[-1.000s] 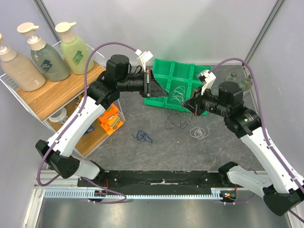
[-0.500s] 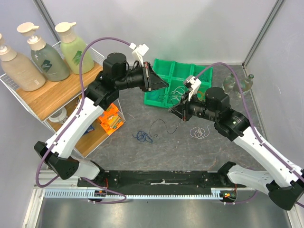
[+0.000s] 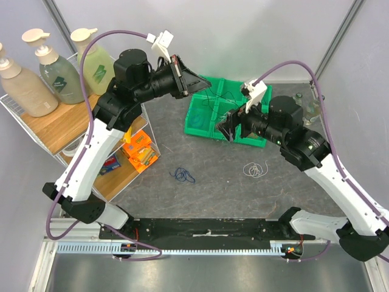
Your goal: Untangle the cables
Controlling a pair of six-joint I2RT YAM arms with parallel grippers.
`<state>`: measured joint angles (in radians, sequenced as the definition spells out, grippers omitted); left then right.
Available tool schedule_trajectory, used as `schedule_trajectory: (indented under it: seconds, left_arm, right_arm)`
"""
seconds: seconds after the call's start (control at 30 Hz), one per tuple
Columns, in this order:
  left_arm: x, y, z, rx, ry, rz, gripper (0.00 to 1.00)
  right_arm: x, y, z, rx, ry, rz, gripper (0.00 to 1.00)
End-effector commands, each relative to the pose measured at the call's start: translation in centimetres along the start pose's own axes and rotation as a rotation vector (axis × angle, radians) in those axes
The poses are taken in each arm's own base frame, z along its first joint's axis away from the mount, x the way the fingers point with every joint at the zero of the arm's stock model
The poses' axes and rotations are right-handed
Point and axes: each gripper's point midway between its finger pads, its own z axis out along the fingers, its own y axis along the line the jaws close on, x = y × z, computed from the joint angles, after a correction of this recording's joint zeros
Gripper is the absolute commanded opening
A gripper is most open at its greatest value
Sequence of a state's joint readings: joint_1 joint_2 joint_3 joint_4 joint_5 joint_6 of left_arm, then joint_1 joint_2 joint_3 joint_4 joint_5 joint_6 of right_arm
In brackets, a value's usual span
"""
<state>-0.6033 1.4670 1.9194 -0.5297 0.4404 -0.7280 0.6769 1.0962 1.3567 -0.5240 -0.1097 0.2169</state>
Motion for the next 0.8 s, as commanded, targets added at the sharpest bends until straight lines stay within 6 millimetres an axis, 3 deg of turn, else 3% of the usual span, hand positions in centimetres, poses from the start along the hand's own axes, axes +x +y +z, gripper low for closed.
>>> schedule_trajectory:
  seconds: [0.0,0.2,0.33,0.47,0.53,0.6,0.67,0.77]
  left_arm:
    - [-0.1,1.0,0.0,-0.091,0.005,-0.119,0.02]
    - [0.2,1.2,0.3,-0.098,0.016,-0.162,0.02]
    - [0.5,1.1,0.5,-0.089,0.030,-0.177,0.02]
    - [0.8,0.8,0.6,-0.063,0.056,-0.171,0.02]
    - [0.6,0.7,0.4,-0.064,0.045,-0.160,0.02]
    - [0.0,0.4,-0.1,-0.052,0.015,-0.126,0.02]
    - [-1.0,-0.2,-0.7,-0.030,-0.036,-0.078,0.02]
    - [-2.3,-0.3,-1.8,-0.044,-0.109,0.012,0.02]
  right_arm:
    - [-4.8,-0.4,0.7,0.028,-0.119,-0.079,0.86]
    - [-7.7,-1.3,0.8,0.084,-0.209,-0.096,0.95]
    - [-8.6,1.9,2.4,-0.096,-0.220,-0.088,0.94]
    - [-8.8,2.0,1.7,-0.092,-0.241,-0.052,0.95]
    - [-7.3,-0.1,1.1,0.023,-0.196,-0.039,0.97]
    - [-4.0,-2.9,0.5,0.177,-0.093,-0.022,0.98]
    - [-0.5,-3.8,-0.7,0.216,-0.004,-0.032,0.98]
    - [1.8,-4.5,-3.5,0.269,0.007,0.001,0.98]
